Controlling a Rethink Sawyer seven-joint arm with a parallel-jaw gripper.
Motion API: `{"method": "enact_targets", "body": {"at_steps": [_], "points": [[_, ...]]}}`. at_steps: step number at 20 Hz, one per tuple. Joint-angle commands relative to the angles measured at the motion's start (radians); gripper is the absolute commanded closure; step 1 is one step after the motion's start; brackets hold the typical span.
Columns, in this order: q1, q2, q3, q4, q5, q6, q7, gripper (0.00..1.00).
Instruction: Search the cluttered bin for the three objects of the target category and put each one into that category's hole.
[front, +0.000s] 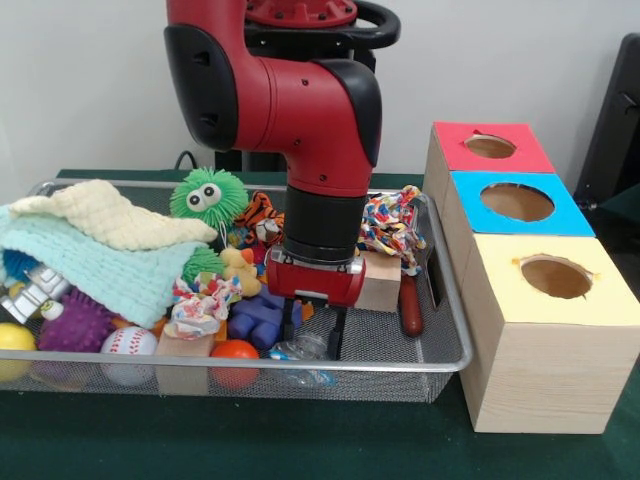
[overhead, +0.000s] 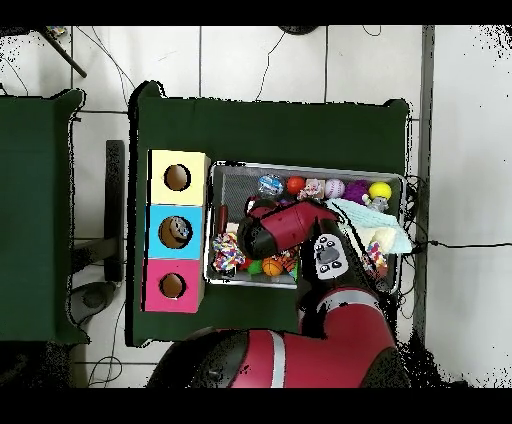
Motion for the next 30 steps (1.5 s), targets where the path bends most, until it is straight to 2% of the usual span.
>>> {"method": "enact_targets", "body": {"at_steps": [1,2,3,9,14,22,25,26,30], "points": [[-0.016,0.15,-0.048,-0.125,-0.033,-0.092,0.053,1.0],[-0.011,0.151,-0.057,-0.128,-0.031,-0.098,0.057,1.0],[-0.016,0.15,-0.05,-0.124,-0.023,-0.088,0.046,0.0],[0.006,0.158,-0.086,-0.127,0.008,-0.106,0.091,0.0],[0.002,0.154,-0.081,-0.126,0.021,-0.116,0.069,0.0],[-0.039,0.124,-0.03,-0.098,0.02,-0.074,0.009,0.0],[-0.028,0.126,-0.047,-0.102,0.018,-0.089,0.022,0.0],[-0.023,0.127,-0.054,-0.105,0.017,-0.097,0.028,1.0],[-0.012,0.134,-0.069,-0.106,0.03,-0.108,0.053,1.0]]}}
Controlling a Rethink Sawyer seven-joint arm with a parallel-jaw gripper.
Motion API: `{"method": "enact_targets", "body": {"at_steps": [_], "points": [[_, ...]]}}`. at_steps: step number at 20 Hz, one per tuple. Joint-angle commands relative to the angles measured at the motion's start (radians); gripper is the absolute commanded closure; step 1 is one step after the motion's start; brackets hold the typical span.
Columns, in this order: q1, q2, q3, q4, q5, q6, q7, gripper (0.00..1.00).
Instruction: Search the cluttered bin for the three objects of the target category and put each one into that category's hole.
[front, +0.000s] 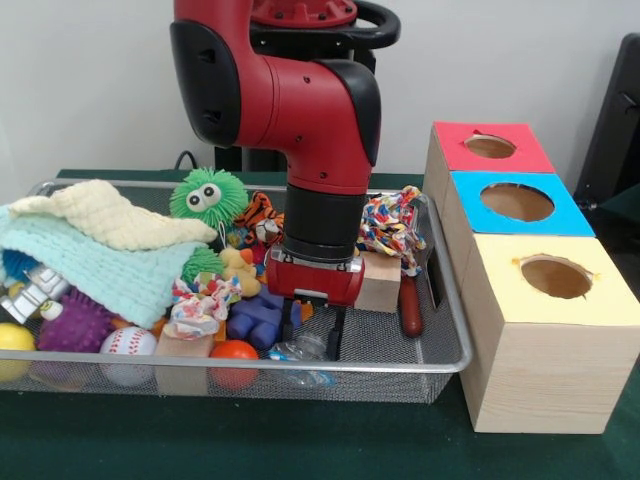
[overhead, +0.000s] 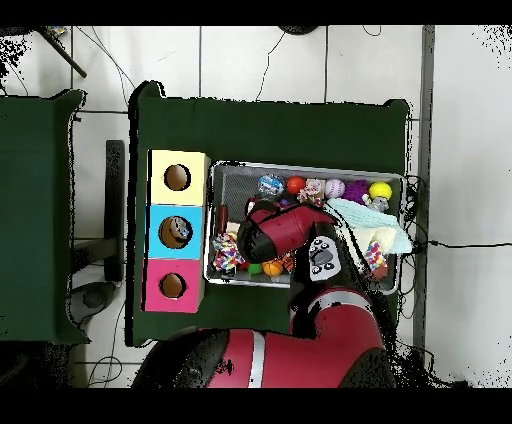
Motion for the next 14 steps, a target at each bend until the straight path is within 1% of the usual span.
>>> {"method": "enact_targets", "body": {"at_steps": [1,7,9,11,14], "points": [[-0.046,0.12,-0.014,-0.106,0.008,-0.038,0.058,1.0],[-0.05,0.119,-0.012,-0.106,0.007,-0.047,0.056,1.0],[-0.034,0.114,-0.042,-0.109,0.013,-0.075,0.081,1.0],[-0.056,0.098,-0.012,-0.08,0.015,-0.045,0.063,1.0],[-0.061,0.094,0.0,-0.077,0.011,-0.043,0.049,1.0]]}}
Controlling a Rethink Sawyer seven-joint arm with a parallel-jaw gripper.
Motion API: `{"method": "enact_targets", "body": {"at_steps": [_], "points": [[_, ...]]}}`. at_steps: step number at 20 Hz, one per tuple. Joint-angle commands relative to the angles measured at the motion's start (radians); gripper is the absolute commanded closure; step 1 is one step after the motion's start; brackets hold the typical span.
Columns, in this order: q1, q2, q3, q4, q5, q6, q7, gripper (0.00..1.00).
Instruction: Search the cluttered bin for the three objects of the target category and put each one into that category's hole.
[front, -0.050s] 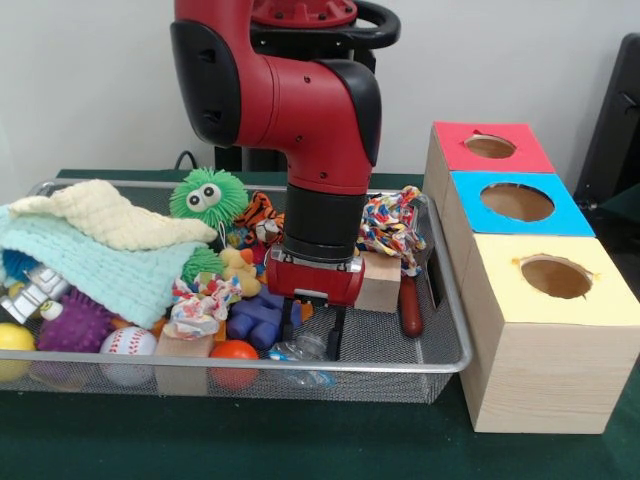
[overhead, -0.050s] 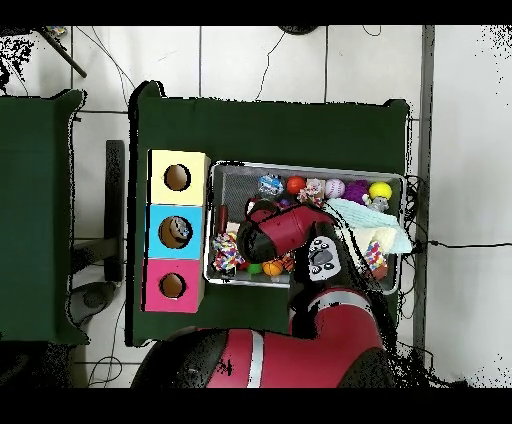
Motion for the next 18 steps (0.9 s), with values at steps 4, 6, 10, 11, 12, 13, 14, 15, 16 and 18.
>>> {"method": "enact_targets", "body": {"at_steps": [4,6,10,11,12,13,14,15,16,18], "points": [[-0.056,0.098,-0.006,-0.091,-0.001,-0.055,0.05,1.0],[-0.045,0.101,-0.02,-0.095,-0.001,-0.06,0.057,0.0],[-0.027,0.109,-0.045,-0.103,0.005,-0.091,0.08,0.0],[-0.018,0.112,-0.057,-0.106,0.008,-0.103,0.087,0.0],[0.005,0.122,-0.09,-0.118,0.016,-0.136,0.108,0.0],[0.017,0.128,-0.108,-0.125,0.023,-0.157,0.116,0.0],[0.04,0.142,-0.143,-0.139,0.037,-0.195,0.128,0.0],[0.047,0.147,-0.155,-0.143,0.046,-0.208,0.128,0.0],[0.05,0.15,-0.162,-0.146,0.055,-0.217,0.123,0.0],[0.055,0.156,-0.177,-0.151,0.071,-0.238,0.11,0.0]]}}
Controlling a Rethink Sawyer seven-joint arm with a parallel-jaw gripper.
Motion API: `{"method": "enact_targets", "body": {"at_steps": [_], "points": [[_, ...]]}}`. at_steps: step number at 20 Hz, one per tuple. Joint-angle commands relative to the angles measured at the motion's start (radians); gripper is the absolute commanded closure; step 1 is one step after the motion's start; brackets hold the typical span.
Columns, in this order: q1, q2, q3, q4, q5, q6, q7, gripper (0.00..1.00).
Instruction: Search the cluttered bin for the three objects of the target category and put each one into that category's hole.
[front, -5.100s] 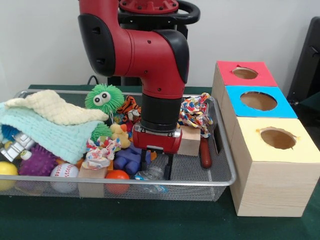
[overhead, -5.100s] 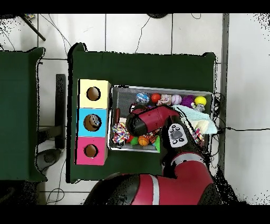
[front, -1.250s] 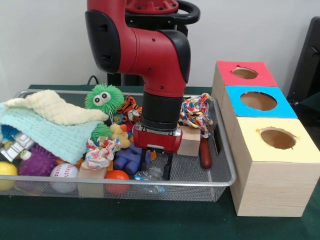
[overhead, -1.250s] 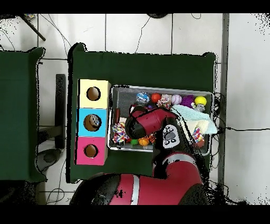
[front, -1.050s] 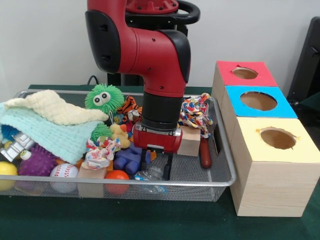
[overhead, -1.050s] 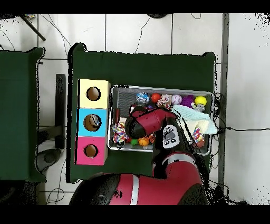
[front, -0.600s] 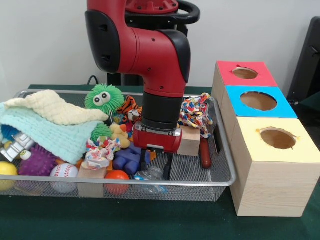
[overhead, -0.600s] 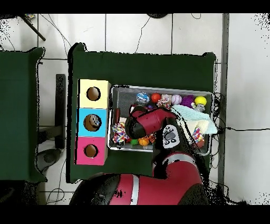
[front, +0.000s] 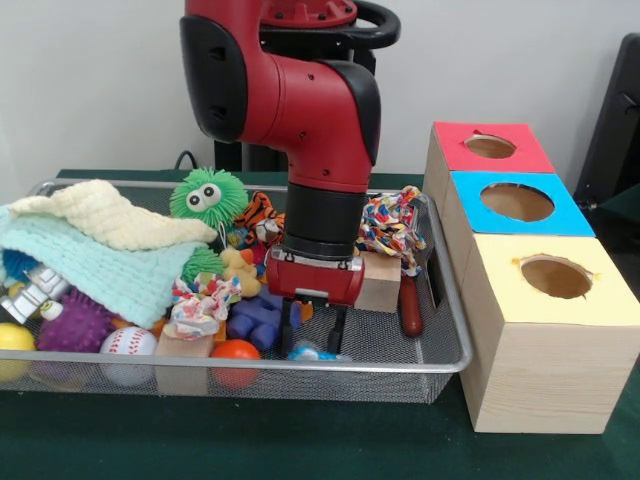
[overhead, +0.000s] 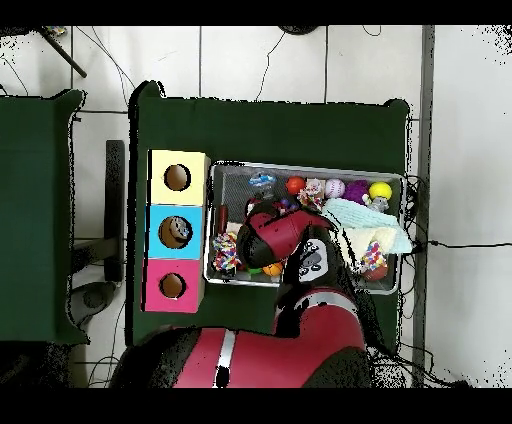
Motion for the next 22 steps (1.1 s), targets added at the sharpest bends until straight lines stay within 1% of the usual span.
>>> {"method": "enact_targets", "body": {"at_steps": [1,2,4,9,17,22], "points": [[0.004,0.129,-0.107,-0.145,0.067,-0.141,0.111,0.0],[0.016,0.131,-0.131,-0.145,0.084,-0.161,0.112,0.0],[-0.009,0.11,-0.091,-0.12,0.071,-0.138,0.092,0.0],[-0.023,0.071,-0.063,-0.087,0.065,-0.116,0.071,0.0],[-0.028,0.074,-0.057,-0.077,0.062,-0.124,0.063,0.0],[-0.018,0.076,-0.07,-0.071,0.072,-0.13,0.066,0.0]]}}
